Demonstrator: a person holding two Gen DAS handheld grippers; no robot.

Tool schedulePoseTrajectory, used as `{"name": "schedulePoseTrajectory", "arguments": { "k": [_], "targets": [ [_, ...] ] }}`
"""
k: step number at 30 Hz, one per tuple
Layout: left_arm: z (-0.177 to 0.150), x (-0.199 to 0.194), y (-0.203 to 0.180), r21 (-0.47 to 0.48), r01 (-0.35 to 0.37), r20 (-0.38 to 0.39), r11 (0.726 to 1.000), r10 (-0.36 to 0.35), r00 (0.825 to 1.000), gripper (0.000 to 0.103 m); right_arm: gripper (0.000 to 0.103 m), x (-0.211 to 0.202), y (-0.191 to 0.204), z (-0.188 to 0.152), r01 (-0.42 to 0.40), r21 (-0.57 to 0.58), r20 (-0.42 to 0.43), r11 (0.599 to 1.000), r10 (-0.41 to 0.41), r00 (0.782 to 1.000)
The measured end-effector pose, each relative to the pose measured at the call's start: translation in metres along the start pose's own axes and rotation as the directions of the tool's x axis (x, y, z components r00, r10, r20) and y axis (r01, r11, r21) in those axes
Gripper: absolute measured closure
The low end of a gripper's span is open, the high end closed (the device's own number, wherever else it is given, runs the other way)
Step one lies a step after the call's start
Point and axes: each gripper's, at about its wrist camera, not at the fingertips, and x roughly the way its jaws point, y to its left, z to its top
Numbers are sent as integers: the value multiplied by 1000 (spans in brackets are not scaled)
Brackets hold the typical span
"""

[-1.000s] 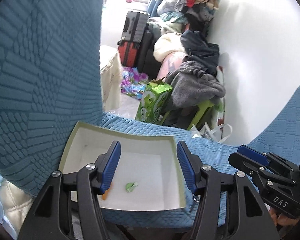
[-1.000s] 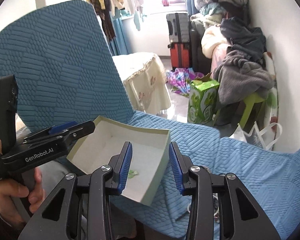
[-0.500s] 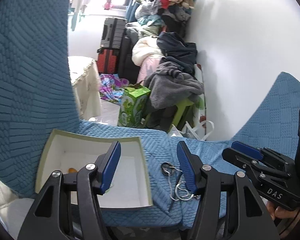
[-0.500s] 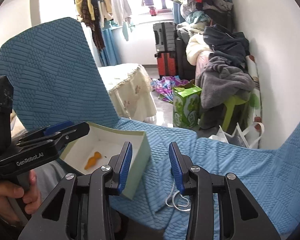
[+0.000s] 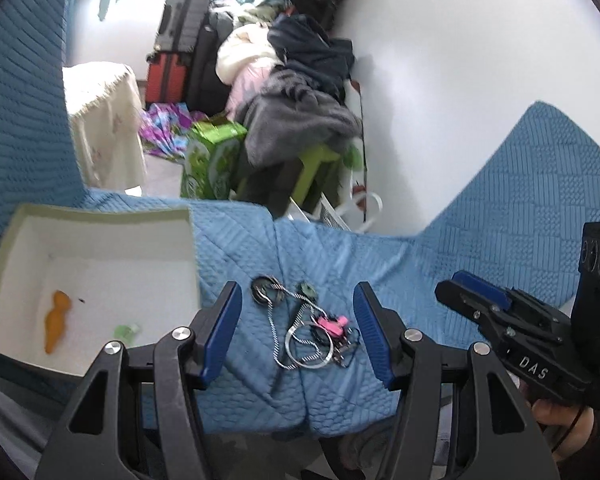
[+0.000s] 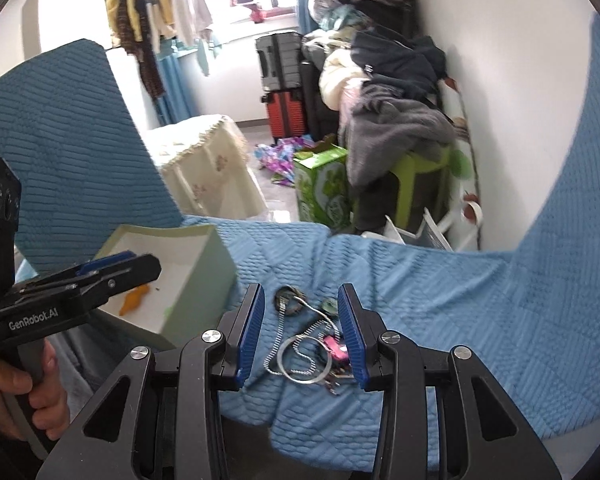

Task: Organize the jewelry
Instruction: 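Move both tools back over the jewelry pile, then grasp the pink bow clip with the right tool while the left tool grasps a small silver hook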

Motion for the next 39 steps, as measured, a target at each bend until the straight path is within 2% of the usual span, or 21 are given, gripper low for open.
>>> {"name": "schedulePoseTrajectory", "arguments": {
  "k": [9,11,15,21,22,25,27,31,39],
  "targets": [
    [-33,51,-16,25,19,-134,1000,-15,991,45,67,23,-41,-37,20,71,-88,997,-14,996],
    [-43,65,-17,23,19,-172,1000,-15,985,51,67,33,-46,-44,11,78,-117,997,-2,993],
    [-51,88,-14,34,17,-218,999,-9,976,53,69,56,-49,-53,-9,63,-176,998,20,984],
    [-61,120,-9,38,-5,-266,999,15,964,60,72,88,-50,-58,10,24,-253,1000,-3,967],
    [-62,124,-9,42,-11,-272,999,22,962,60,72,95,-51,-58,9,22,-268,1000,-2,963],
    [-65,135,-9,72,-49,-285,996,68,956,70,72,113,-53,-59,-1,23,-303,1000,7,953],
    [-65,141,-7,64,-44,-289,997,61,955,70,71,124,-55,-61,3,25,-325,1000,5,946],
    [-67,151,-4,96,-81,-288,992,105,952,70,69,142,-60,-67,-15,53,-366,998,33,930],
    [-67,163,-3,153,-85,-293,985,128,948,78,68,159,-59,-70,-14,44,-381,999,30,924]
  ]
}}
